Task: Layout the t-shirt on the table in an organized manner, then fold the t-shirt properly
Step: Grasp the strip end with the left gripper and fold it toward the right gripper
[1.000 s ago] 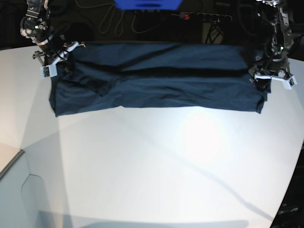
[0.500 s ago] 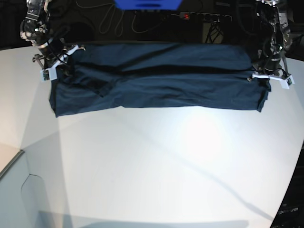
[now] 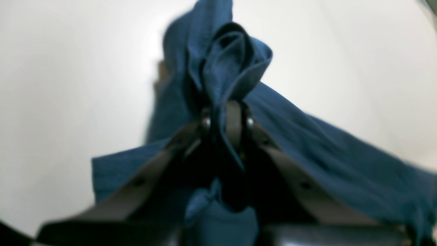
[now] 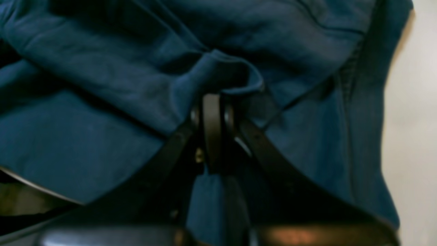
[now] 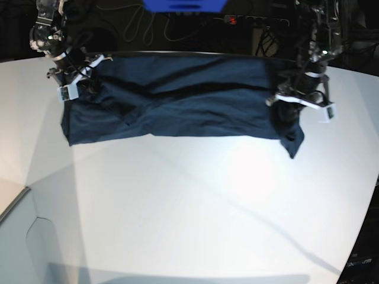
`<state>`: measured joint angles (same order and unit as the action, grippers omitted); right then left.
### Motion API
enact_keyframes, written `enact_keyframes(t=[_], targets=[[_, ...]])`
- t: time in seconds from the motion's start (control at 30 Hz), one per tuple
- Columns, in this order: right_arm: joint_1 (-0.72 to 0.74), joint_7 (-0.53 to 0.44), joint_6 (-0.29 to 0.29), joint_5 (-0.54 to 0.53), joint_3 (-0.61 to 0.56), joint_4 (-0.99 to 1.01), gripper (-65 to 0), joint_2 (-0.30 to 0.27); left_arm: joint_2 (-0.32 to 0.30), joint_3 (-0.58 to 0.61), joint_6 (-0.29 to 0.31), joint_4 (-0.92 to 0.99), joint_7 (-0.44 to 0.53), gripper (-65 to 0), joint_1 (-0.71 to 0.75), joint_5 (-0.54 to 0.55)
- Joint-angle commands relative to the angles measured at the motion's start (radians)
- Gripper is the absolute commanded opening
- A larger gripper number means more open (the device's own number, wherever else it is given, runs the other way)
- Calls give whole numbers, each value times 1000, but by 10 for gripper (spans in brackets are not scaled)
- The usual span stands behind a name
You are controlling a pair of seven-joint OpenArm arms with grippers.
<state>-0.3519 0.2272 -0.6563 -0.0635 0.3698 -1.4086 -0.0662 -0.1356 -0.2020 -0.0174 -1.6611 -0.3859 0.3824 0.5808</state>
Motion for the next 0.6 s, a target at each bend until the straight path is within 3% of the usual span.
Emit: enact_keyframes(t=[0.0,0.43,0.57], targets=[[1,-19,-10,-14,1,-16,-650,-7,-3,32,15,-30,23,-650,-7,8],[3,-19,-10,-14,1,-18,-650,-8,-12,477,4,-29,25,-650,-89,6],[3,-19,-10,-14,1,-18,-650,-8,-3,540,4,-29,25,-650,-102,-81]])
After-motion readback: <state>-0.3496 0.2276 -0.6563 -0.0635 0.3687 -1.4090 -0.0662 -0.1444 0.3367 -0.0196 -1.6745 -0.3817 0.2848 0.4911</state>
